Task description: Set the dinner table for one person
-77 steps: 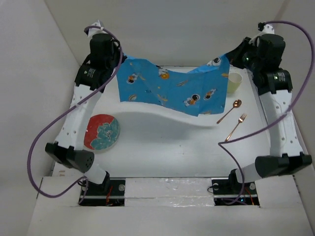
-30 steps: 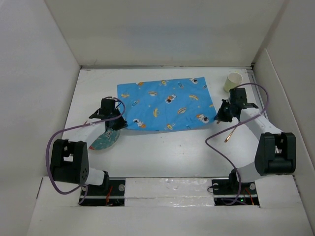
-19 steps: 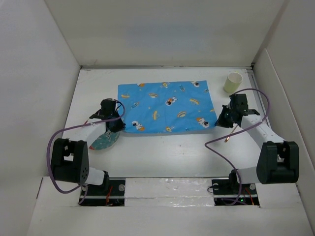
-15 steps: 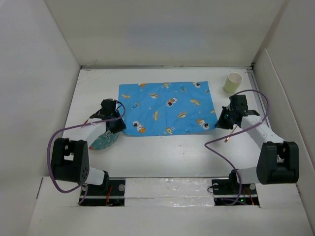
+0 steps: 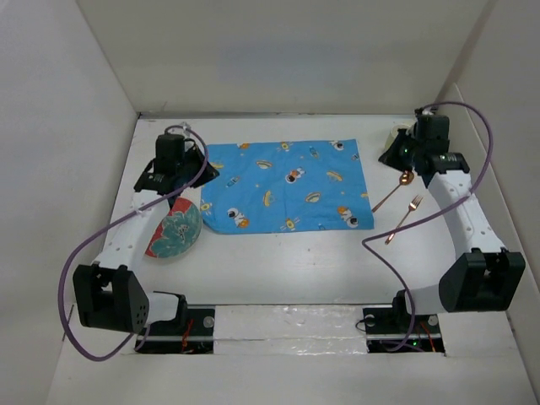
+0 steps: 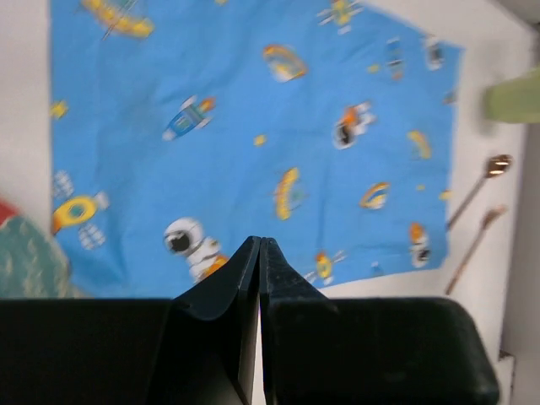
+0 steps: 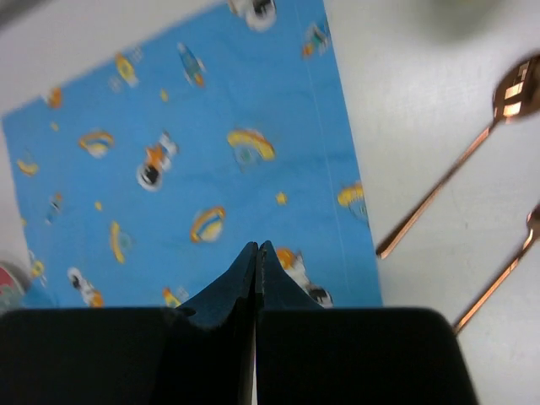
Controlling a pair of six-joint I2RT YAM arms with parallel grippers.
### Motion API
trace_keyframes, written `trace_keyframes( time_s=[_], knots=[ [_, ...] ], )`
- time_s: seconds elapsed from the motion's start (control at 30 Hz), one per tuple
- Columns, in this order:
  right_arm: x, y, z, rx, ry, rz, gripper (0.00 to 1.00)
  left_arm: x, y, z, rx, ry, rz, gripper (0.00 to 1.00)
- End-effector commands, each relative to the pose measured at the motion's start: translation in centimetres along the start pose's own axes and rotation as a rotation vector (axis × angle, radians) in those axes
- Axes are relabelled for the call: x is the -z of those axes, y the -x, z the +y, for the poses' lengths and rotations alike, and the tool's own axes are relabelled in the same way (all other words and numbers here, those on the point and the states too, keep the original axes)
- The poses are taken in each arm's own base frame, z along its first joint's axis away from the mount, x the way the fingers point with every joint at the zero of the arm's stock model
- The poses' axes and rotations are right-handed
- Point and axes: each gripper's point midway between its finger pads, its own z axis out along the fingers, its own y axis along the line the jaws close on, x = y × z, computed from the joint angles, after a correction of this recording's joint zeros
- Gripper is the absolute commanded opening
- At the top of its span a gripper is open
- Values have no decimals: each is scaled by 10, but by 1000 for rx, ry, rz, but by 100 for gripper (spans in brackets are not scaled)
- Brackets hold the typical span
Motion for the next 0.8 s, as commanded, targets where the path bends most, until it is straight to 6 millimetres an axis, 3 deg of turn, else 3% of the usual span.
trace_keyframes(
  time_s=[0.0, 0.07, 0.13, 0.27, 0.37, 0.4, 0.5, 0.53, 0.57, 0.6, 0.63, 0.67, 0.73, 0.77],
  knots=[
    [0, 42, 9, 5, 2, -93, 0, 31, 37, -57, -56, -215, -73, 0],
    [-4, 59, 6, 6, -19, -124, 0, 45, 50, -74, -81, -270, -104, 0],
    [-5, 60, 17, 19, 34, -107, 0, 58, 57, -78, -107, -273, -139, 0],
    [-15, 37, 55, 96, 108, -54, 0, 80, 68, -63, -149, -170, -236, 0],
    [-22, -5, 106, 160, 269, 72, 0, 103, 74, -55, -181, -117, -297, 0],
    [-24, -34, 138, 204, 330, 136, 0, 108, 74, -53, -181, -103, -300, 4],
    [-17, -86, 199, 263, 446, 213, 0, 138, 83, -63, -168, -121, -369, 15],
    [-11, -125, 228, 270, 500, 285, 0, 151, 88, -71, -160, -144, -394, 17],
    [-6, -144, 245, 255, 546, 318, 2, 157, 88, -76, -123, -168, -394, 19],
    [-2, -153, 271, 192, 612, 311, 7, 163, 90, -83, -104, -202, -405, 22],
    [5, -184, 297, 155, 677, 352, 17, 172, 84, -94, -70, -272, -399, 25],
    [6, -205, 300, 177, 676, 386, 17, 177, 81, -99, -52, -302, -391, 25],
    [10, -229, 325, 141, 708, 406, 34, 179, 68, -102, -21, -338, -345, 27],
    [11, -258, 341, 161, 709, 439, 40, 181, 60, -105, -8, -368, -317, 27]
  ],
)
